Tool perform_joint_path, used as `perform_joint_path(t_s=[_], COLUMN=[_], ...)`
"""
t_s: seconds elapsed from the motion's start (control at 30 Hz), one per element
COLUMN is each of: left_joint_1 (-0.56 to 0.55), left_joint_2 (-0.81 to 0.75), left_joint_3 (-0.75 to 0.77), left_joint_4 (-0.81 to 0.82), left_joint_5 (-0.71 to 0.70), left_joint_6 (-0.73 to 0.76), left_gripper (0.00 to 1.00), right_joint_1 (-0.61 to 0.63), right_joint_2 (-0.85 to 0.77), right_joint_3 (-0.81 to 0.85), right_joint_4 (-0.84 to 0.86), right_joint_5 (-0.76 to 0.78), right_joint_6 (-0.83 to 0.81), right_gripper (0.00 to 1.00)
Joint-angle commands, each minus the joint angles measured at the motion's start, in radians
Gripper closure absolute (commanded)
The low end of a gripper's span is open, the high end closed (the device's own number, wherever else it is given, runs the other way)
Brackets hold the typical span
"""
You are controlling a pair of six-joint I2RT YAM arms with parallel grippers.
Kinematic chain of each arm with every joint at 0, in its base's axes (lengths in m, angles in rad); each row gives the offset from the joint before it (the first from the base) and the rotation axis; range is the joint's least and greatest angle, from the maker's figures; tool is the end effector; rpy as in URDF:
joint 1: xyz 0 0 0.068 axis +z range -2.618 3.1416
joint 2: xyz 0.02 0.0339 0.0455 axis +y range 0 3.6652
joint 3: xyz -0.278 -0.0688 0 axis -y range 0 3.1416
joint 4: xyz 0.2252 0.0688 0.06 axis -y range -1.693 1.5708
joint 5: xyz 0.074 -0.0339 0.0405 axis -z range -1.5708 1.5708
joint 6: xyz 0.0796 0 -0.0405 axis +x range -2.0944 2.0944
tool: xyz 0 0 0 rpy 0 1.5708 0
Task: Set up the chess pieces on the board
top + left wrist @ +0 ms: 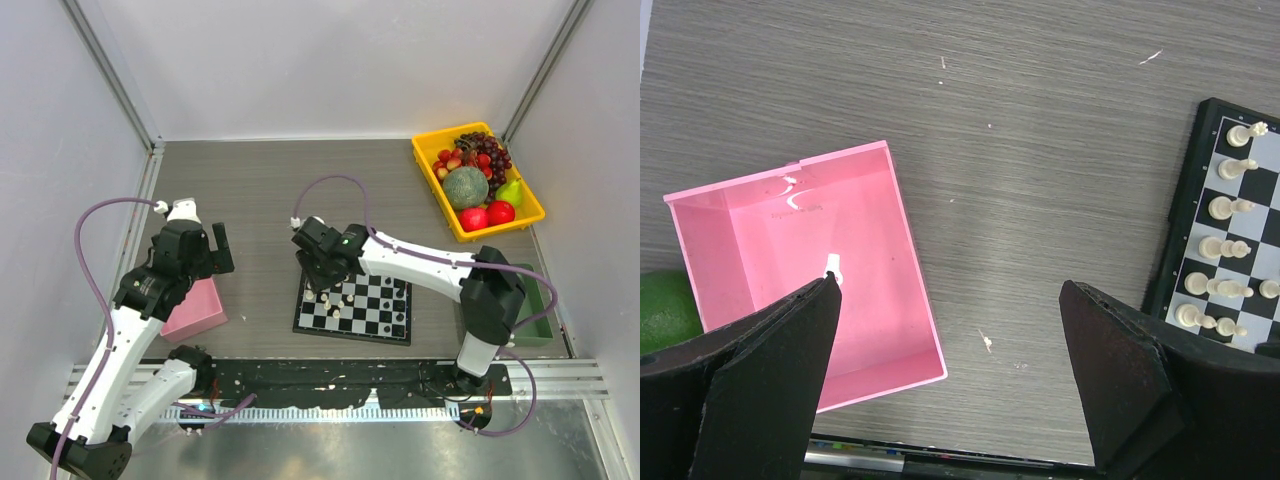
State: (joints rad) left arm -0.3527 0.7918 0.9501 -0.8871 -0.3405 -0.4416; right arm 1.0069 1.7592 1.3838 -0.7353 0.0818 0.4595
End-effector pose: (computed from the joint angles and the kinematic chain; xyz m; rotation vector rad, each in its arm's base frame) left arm 0.1488 -0.0264 0.3068 -0.2722 2.2331 -0.0329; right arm 0.2041 0.3107 0.2224 -0.7115 2.6310 0.3443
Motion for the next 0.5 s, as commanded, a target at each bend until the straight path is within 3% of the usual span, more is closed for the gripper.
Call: perform_joint_path(t_s=[0.0, 0.47], left_joint_1=[0.004, 0.004], left_joint_2=[0.0, 0.001], left_joint_3=[-0.005, -0.004], left_joint_4=[0.034, 0.036], left_joint_5=[0.011, 0.014], left_joint_6=[-0.003, -0.005], left_gripper=[0.0, 0.01], right_joint_1=[0.006, 0.006], right_joint_2=[-0.056, -0.003], right_joint_3=[-0.055, -0.088], right_joint_4=[0.002, 0.04], right_joint_5=[0.041, 0.009], right_joint_6=[0.041, 0.097], right_gripper=[0.59, 0.62])
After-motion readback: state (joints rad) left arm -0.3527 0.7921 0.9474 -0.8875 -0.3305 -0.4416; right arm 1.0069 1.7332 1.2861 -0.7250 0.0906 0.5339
